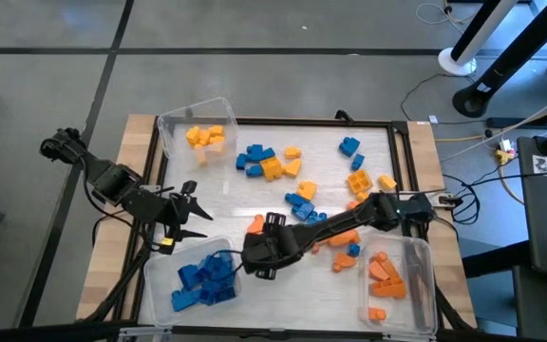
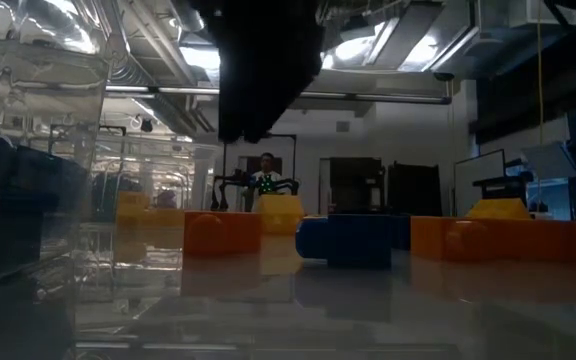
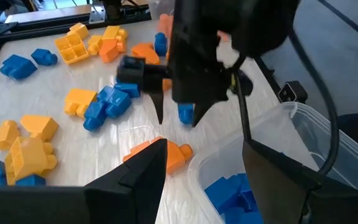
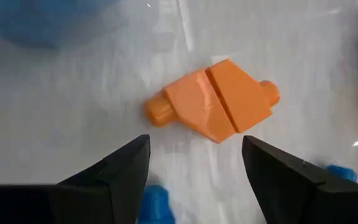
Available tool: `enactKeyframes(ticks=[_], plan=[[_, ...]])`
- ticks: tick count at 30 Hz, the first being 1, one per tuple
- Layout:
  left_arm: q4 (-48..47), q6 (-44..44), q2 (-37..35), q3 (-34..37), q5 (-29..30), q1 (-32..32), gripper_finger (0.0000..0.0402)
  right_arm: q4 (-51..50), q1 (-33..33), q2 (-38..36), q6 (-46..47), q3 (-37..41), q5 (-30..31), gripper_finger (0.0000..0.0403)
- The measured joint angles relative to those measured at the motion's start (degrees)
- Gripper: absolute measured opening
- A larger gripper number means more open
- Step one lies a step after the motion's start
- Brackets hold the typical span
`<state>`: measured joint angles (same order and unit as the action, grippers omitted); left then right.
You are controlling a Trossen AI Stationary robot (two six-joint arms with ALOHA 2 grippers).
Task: Sort blocks
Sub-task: Put the orange game piece into the bottom right transparent bin
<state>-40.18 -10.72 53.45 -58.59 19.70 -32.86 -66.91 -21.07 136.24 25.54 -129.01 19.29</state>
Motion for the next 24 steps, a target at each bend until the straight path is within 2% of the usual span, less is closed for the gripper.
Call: enactKeyframes(ticks=[5,14,24], plan=[[0.02,0.00,-0.02,0.00,0.00,0.00,0.0198,1.38,-0.32,2.12,-3.58,0.00,2.11,0.0254],[0.01,0.00,-0.04,0.00,-0.01,0.01,0.0198,5.60,-0.08,5.63,-19.93,0.00,2.26,0.0254],[0.02,0.00,-0.04,0.00,0.00,0.01,0.0198,4.16,2.03,6.93,-23.11,0.07,3.25,0.0254]])
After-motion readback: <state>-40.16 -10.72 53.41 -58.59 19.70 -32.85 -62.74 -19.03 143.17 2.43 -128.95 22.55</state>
